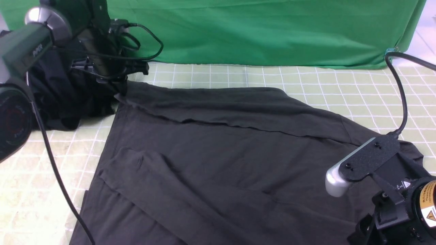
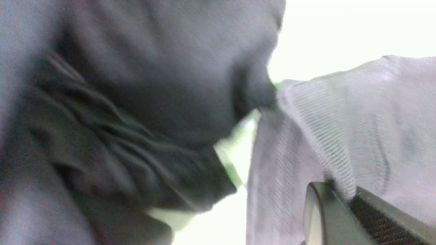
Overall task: Fold a long-sleeved shirt over a green coffee tablecloth.
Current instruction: 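Fold the left side of the dark shirt inward over its body with the left gripper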
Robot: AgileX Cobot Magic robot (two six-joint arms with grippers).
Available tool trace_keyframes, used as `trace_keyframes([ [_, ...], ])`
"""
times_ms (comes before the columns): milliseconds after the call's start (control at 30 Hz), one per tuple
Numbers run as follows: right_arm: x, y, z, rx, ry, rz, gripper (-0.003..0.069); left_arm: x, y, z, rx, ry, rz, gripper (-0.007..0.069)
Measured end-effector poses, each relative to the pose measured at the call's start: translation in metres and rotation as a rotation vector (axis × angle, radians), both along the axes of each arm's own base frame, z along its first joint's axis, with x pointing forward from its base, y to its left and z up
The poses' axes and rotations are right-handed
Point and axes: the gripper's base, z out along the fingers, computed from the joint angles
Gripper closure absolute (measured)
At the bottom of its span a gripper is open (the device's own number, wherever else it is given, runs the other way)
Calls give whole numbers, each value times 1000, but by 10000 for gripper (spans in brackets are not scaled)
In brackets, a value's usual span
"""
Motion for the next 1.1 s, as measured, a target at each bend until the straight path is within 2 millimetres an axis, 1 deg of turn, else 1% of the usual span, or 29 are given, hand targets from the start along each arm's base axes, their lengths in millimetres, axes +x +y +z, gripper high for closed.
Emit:
trace_keyframes([
  [67,2,-1,0,0,-13,-3,461,-2,-2,1,-17,22,-23,608],
  [100,6,-4,2,-9,-35,-19,461,-5,-4,7,-34,28,-42,608],
  [167,16,-12,8,-20,-78,-64,461,-9,-5,22,-50,4,-45,608],
  [267,37,-29,21,-4,-157,-165,475,-21,-7,51,-86,-45,-47,608],
  [333,50,-40,30,14,-206,-223,500,-39,-8,76,-117,-70,-44,608],
  [367,59,-47,34,13,-222,-258,519,-50,-7,82,-127,-63,-42,608],
  [400,63,-51,36,11,-233,-270,529,-58,-7,91,-132,-72,-39,608],
  [433,71,-56,36,0,-233,-291,541,-67,-6,95,-134,-67,-35,608],
  [500,88,-62,34,-30,-241,-288,554,-90,-4,103,-142,-43,-9,608],
  [533,95,-62,32,-38,-243,-280,554,-97,-4,105,-144,-34,-1,608],
  [567,97,-62,31,-42,-241,-277,554,-100,-3,106,-146,-32,3,608],
  [600,109,-60,25,-58,-233,-259,550,-108,-2,109,-148,-28,11,608],
  [667,126,-56,15,-76,-210,-242,522,-118,-2,116,-164,-34,32,608],
  [700,131,-54,14,-77,-209,-239,513,-120,-2,119,-171,-41,37,608],
  [767,157,-45,-4,-108,-163,-207,442,-129,-4,133,-214,-71,55,608],
  [867,183,-35,-21,-118,-121,-162,383,-135,-5,143,-241,-92,61,608],
  [933,199,-26,-34,-104,-77,-128,347,-136,-5,145,-244,-97,62,608],
  [967,201,-24,-34,-101,-76,-125,342,-136,-5,145,-244,-97,63,608],
  [1000,214,-17,-46,-88,-40,-85,304,-136,-5,145,-239,-98,65,608],
  [1033,220,-13,-52,-87,-26,-62,289,-136,-4,145,-234,-97,66,608],
  [1100,231,-8,-59,-85,-20,-37,263,-136,-3,144,-222,-98,67,608],
])
